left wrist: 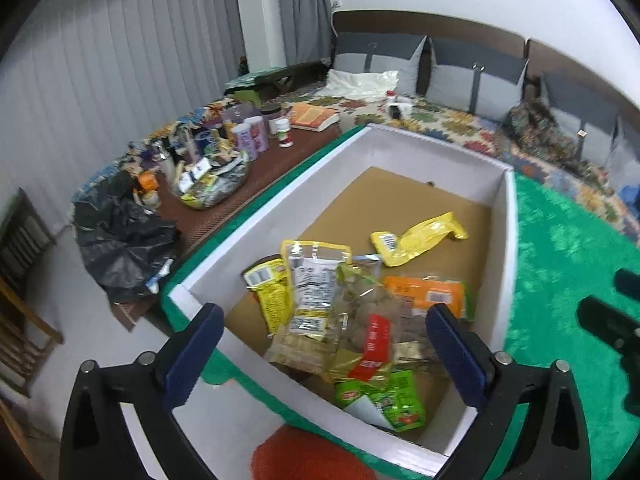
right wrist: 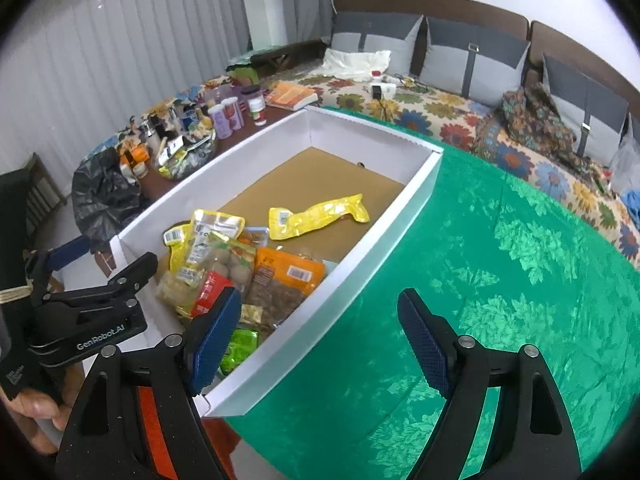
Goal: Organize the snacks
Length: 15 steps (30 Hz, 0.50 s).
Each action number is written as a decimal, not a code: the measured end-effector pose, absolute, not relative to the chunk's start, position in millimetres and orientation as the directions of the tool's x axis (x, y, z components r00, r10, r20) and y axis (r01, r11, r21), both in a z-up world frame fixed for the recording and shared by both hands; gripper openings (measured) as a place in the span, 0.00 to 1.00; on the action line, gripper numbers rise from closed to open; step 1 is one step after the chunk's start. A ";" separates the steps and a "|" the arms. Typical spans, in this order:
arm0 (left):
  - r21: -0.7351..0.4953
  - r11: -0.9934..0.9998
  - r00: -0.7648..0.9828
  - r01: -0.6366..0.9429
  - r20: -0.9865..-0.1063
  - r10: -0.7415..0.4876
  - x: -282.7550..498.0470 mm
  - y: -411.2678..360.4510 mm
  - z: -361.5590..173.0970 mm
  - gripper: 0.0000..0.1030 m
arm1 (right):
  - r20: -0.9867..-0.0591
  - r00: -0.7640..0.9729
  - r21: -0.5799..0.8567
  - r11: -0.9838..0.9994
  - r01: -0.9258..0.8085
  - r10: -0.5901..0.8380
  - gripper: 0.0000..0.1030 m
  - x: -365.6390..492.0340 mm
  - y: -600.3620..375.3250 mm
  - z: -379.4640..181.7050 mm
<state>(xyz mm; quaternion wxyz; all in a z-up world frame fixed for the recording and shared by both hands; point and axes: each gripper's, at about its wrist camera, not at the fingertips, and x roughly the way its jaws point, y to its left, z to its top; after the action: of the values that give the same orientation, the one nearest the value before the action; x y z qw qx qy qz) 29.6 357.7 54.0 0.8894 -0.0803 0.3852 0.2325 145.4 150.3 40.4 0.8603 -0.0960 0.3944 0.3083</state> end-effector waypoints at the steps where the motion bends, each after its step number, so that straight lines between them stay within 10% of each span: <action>1: 0.027 0.882 0.598 -0.471 -0.725 0.342 28.6 359.0 54.4 0.99 | -0.734 0.500 0.080 0.789 -0.609 0.460 0.81 143.8 150.4 41.2; 15: 0.060 0.885 0.624 -0.461 -0.688 0.371 15.1 359.5 66.5 1.00 | -0.695 0.542 0.071 0.795 -0.602 0.472 0.81 127.3 162.9 52.2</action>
<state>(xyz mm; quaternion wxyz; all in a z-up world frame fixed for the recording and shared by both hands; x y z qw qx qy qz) 15.1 359.5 66.5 0.8989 -0.0612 0.3669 0.2314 127.3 162.9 52.2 0.8736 -0.0884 0.3668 0.3075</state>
